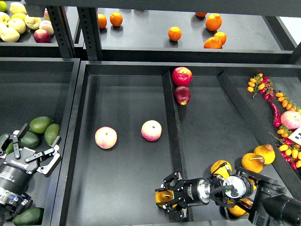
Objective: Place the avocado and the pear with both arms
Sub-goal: 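Close the right gripper around the yellow pear, then lift the pear over the divider into the bin of yellow fruit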
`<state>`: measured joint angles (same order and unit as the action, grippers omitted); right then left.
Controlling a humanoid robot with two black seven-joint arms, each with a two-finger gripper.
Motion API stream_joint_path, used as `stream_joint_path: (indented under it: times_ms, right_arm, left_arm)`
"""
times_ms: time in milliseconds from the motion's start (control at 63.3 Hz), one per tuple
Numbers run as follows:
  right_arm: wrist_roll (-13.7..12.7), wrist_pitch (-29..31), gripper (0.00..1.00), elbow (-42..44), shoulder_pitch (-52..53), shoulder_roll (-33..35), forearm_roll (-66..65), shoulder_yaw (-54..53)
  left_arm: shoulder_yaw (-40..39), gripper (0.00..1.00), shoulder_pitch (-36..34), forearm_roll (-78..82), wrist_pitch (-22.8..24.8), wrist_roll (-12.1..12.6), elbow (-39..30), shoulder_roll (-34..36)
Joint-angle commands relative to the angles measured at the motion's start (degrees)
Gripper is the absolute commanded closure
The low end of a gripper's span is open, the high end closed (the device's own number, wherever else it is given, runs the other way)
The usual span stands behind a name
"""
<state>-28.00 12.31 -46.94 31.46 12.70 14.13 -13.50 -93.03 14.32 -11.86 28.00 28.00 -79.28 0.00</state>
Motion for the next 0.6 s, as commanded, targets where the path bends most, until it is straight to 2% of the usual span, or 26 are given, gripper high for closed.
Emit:
stream_joint_path:
  times_ms: [0, 411, 585]
  right_arm:
    - [0.0, 0.1, 0.83, -0.2, -0.1, 0.0, 0.0, -2.1]
    - [0.0, -0.1, 0.83, -1.7, 0.9, 1.1, 0.0, -11.0]
    - [0.0, -0.4, 0.83, -4.0, 0.9, 6.6, 0.0, -16.2]
  left_arm:
    - [0.0, 0.01, 0.0, 0.0, 0.0, 0.0, 0.0, 0.0]
    - [0.1, 0.01, 0.0, 0.0, 0.0, 0.0, 0.0, 0.0]
    - [0.3, 0.01, 0.0, 0.0, 0.0, 0.0, 0.0, 0.0]
